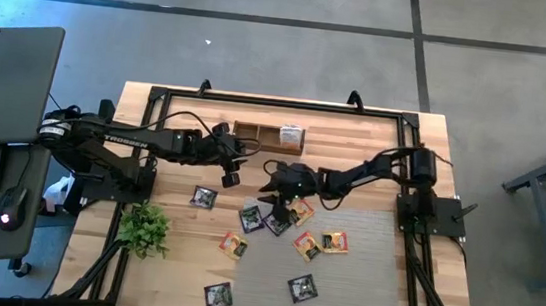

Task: Pick & Place Tea
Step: Put the black tea bag into the middle section of the wooden organizer

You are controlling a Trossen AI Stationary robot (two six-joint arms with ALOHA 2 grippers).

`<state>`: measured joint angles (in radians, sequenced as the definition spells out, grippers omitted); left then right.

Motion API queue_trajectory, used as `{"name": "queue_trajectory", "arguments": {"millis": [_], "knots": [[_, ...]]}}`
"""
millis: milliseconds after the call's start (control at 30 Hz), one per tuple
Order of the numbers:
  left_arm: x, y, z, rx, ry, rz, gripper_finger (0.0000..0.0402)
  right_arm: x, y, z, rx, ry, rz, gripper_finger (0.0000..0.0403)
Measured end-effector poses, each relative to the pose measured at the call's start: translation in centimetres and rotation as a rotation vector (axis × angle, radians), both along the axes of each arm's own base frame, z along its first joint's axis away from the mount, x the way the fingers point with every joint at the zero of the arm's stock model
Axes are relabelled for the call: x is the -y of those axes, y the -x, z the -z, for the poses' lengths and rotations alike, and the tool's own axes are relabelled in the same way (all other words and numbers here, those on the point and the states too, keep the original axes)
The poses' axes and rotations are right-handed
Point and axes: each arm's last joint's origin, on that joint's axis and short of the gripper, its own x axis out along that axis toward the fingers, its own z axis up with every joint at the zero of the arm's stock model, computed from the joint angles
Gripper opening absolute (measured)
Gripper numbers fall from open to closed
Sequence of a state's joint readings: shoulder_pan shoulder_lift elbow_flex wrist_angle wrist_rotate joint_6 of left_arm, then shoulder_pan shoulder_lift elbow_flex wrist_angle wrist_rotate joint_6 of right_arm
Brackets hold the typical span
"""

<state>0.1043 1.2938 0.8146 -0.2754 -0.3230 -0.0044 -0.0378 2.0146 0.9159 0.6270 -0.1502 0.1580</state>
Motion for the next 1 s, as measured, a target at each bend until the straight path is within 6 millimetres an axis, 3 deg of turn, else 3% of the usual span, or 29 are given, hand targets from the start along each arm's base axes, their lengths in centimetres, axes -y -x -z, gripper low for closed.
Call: {"name": "queue_trajectory", "arguments": {"millis": [133,267,1000], "knots": [[0.0,0.0,0.0,-0.001,0.000,-0.001,0.0147,-1.0,-1.8,-0.3,-0.027,0.018,-0.017,0.0134],[0.0,0.0,0.0,-0.005,0.000,-0.001,0.0147,-1.4,-3.0,-0.2,-0.175,0.065,-0.026,0.0134],[0.0,0.1,0.1,-0.019,0.001,-0.001,0.0147,-2.8,-3.1,0.1,-0.215,0.067,-0.035,0.0133]]}}
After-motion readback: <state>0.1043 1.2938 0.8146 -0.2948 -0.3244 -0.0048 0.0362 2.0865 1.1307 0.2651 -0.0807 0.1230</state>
